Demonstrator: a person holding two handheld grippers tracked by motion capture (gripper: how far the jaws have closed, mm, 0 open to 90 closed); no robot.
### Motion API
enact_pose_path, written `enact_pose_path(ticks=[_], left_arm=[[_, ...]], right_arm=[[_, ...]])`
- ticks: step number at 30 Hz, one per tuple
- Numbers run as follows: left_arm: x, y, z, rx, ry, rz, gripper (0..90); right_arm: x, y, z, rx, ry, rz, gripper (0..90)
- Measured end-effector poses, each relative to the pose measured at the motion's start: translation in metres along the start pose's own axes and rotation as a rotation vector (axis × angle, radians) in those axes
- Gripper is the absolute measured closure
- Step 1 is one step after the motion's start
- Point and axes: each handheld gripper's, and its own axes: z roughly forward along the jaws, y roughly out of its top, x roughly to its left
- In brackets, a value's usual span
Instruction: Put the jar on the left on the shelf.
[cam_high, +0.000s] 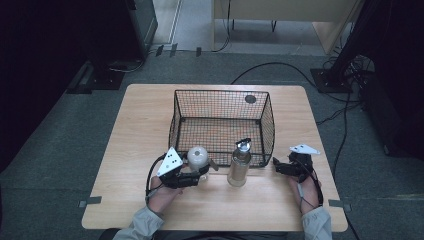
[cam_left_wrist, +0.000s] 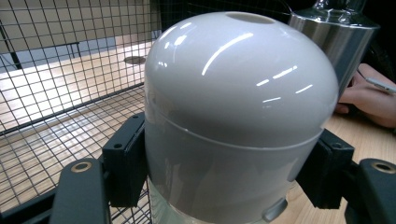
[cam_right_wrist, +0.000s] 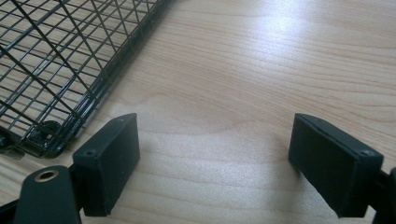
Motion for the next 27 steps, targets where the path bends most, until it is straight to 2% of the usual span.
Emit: enact_pose_path(ticks=[8, 14, 19, 27], left_arm=[[-0.005, 0.001, -0.001, -0.001, 0.021, 0.024, 29.6], [-0.004, 0.005, -0.005, -0.008, 0.022, 0.008, 29.6], [-0.005, 0.012, -0.011, -0.03, 0.032, 0.012, 29.7], [-0.011, 0.025, -0.026, -0.084, 0.057, 0.044, 29.7]], right_arm=[[0.0, 0.0, 0.0, 0.0, 0.0, 0.0, 16.1], [0.0, 0.0, 0.0, 0.0, 0.0, 0.0, 16.1], [0.0, 0.0, 0.0, 0.0, 0.0, 0.0, 16.1], [-0.001, 0.001, 0.001, 0.0, 0.001, 0.001, 16.1]])
